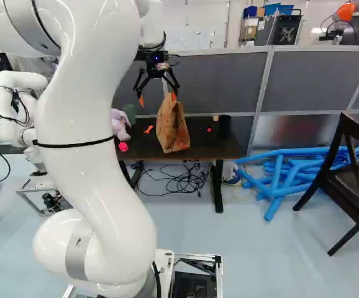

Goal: Pick up the bag on the ground and place it on the table

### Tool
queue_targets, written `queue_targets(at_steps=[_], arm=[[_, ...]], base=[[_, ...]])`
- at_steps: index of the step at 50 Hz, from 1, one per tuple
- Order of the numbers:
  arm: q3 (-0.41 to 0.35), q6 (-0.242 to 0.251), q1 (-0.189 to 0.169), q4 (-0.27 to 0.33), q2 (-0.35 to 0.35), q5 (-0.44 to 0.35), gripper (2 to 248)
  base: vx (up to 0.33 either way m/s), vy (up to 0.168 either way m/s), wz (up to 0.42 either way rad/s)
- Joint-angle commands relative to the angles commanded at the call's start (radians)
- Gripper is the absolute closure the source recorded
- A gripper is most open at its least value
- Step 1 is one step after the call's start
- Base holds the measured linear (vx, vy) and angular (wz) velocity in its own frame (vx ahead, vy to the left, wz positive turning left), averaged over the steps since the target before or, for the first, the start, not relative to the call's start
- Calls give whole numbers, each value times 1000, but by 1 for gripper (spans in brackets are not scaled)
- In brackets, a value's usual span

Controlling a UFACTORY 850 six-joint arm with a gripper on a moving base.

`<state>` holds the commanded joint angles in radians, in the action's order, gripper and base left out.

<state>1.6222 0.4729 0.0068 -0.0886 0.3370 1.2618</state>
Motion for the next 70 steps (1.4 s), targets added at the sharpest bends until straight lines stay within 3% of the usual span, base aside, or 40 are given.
queue_targets(at_steps=[42,70], arm=[[0,0,0,0,0,0,3],[0,0,0,0,0,0,3]], base=[[-122,-2,-1],[-8,0,0]])
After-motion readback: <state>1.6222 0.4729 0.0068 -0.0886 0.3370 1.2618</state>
